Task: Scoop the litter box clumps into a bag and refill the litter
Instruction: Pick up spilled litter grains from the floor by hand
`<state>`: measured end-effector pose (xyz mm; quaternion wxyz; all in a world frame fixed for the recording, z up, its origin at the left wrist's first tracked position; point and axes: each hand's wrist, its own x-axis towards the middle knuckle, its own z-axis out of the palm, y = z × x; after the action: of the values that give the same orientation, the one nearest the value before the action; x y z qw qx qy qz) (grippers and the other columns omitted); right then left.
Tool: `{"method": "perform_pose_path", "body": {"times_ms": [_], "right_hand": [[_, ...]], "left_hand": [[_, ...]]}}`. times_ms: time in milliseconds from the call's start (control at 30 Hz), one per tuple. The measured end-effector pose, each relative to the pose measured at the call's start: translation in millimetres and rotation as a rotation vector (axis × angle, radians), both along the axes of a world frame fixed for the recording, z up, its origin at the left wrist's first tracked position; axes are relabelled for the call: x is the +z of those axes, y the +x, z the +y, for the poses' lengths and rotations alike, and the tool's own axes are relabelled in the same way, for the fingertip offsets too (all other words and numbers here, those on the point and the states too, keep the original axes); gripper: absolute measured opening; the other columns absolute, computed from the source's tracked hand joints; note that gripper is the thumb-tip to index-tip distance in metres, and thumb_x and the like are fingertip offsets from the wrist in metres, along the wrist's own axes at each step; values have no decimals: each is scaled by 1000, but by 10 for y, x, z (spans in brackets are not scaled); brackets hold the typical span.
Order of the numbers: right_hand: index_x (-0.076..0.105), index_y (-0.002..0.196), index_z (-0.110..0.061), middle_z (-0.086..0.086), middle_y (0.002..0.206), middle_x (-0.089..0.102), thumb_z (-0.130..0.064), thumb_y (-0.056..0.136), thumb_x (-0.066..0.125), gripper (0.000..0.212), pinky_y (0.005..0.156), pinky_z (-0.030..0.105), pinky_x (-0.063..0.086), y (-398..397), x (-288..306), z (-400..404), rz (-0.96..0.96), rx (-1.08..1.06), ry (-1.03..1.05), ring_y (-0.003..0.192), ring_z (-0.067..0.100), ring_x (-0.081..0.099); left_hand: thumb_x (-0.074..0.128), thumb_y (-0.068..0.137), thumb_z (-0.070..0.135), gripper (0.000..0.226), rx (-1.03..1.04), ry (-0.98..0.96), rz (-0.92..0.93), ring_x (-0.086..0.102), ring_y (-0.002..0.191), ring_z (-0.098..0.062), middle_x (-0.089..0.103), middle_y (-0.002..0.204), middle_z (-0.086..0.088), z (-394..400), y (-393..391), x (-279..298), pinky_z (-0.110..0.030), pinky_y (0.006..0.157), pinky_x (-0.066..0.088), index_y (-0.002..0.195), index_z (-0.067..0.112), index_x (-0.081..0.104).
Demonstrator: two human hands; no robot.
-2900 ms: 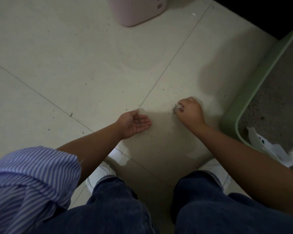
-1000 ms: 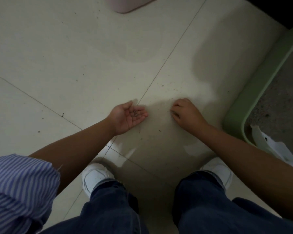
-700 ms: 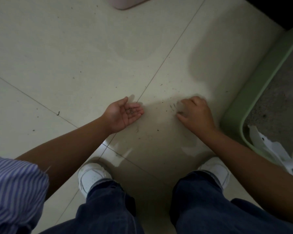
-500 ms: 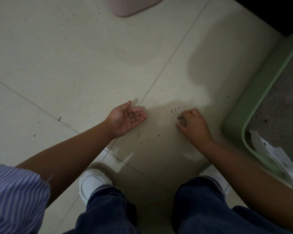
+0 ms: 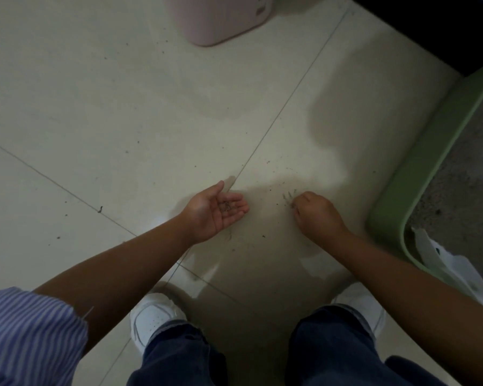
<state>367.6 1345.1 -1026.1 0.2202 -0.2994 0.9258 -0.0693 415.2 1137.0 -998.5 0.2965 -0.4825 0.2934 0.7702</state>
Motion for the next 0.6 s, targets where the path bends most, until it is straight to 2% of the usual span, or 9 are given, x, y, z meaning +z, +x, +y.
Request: {"method": "perform_pose_path", "body": {"times_ms": [100,167,267,333,367,433,500,567,600], "right_hand": [[52,42,-5,10,41,50,-5,54,53,12,32,17,34,-34,26,-30,24,31,-25,31,22,50],[46,41,-11,8,39,49,-13,61,44,21,42,21,30,-62,100,-100,14,-86,-118,32,18,50],[61,55,1,19,56,61,-3,72,60,18,54,20,31,-103,251,-292,-140,-408,-293,52,25,59],[70,69,5,20,65,67,-4,76,63,13,62,24,43,-54,355,-425,-251,-375,-403,59,22,60],[72,71,3,17,62,68,-7,75,64,14,59,20,41,-16,390,-462,-215,-279,-442,55,16,58],[75,70,-3,10,57,68,-16,73,62,18,59,18,36,36,404,-444,-164,-125,-424,51,12,55],[72,65,-3,11,56,66,-25,76,54,30,60,23,36,-33,368,-378,-137,-144,-409,53,17,57],[71,70,2,18,68,68,-28,78,48,39,66,25,37,-186,348,-343,-95,-278,-403,66,27,64],[72,82,4,22,84,70,-29,78,47,42,73,23,38,-283,340,-359,-90,-335,-410,82,30,66]], "left_hand": [[30,98,38,52,51,16,4,70,58,-19,69,60,-12,-15,-30,6,-23,57,57,85,-4,58],[26,99,40,56,53,37,5,69,68,-22,70,64,-12,-18,-38,13,-24,62,57,86,-3,58],[21,99,42,59,23,71,-6,63,80,-24,70,67,-14,39,-53,21,-30,73,53,87,-3,58],[20,100,40,59,8,88,-21,61,80,-24,70,66,-14,105,-65,35,-31,77,48,86,-2,58],[20,100,39,57,0,91,-19,61,78,-23,70,65,-13,134,-71,40,-30,77,47,86,-2,58],[21,101,33,52,-6,90,-8,62,72,-19,69,62,-9,172,-83,53,-28,75,49,84,0,58],[26,101,28,47,20,92,-8,64,71,-20,69,59,-8,163,-102,53,-27,70,52,82,0,59],[31,100,25,46,30,81,-8,68,62,-20,68,58,-9,123,-125,60,-24,60,56,76,-1,61],[33,99,23,49,36,74,-8,69,56,-18,68,57,-9,95,-129,65,-22,55,56,70,-1,64]]}}
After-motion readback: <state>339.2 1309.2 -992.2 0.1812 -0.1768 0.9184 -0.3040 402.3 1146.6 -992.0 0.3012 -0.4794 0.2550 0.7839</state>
